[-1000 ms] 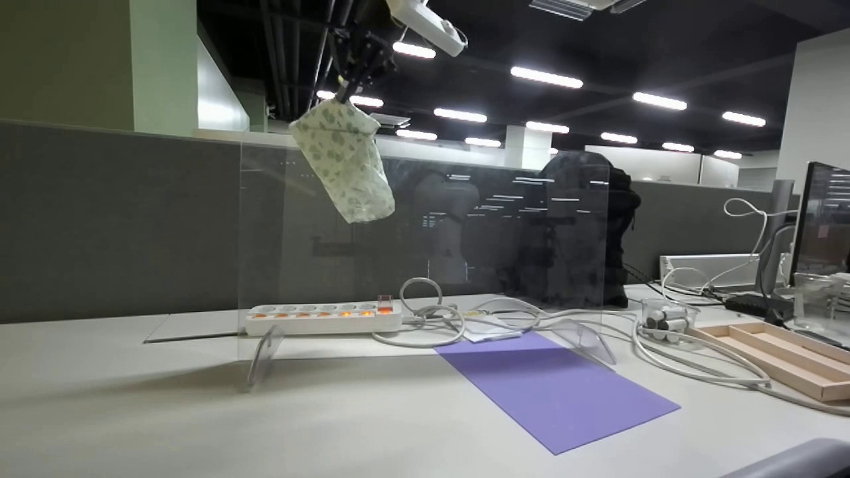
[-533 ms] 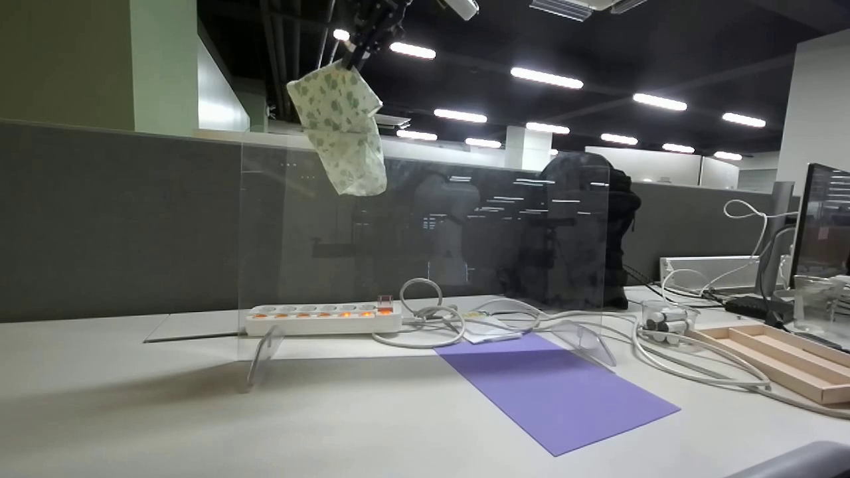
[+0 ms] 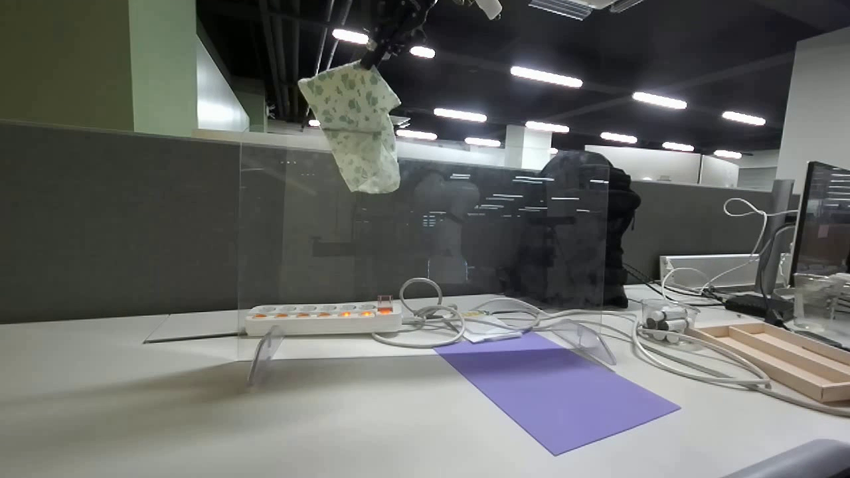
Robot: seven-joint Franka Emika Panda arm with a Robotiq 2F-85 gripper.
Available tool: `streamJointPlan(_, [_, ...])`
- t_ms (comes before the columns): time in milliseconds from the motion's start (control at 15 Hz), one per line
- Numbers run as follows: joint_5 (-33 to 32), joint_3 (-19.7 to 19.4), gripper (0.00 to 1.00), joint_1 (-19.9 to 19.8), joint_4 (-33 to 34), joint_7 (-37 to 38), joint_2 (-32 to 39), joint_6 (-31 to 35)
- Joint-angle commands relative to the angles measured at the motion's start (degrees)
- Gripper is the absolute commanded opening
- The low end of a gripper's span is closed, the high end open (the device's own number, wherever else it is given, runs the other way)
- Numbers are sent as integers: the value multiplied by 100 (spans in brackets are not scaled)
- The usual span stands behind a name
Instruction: Hung the cloth on the object
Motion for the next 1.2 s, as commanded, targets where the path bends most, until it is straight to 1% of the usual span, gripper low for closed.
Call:
streamJointPlan(0, [348, -221, 0, 109, 390, -181, -8, -703])
streamJointPlan(267, [321, -265, 0, 76, 542, -121, 24, -856])
streamJointPlan(467, [349, -304, 0, 64, 562, -133, 88, -736])
streamJointPlan(1133, [1001, -434, 0, -12, 1047, -200, 405, -748])
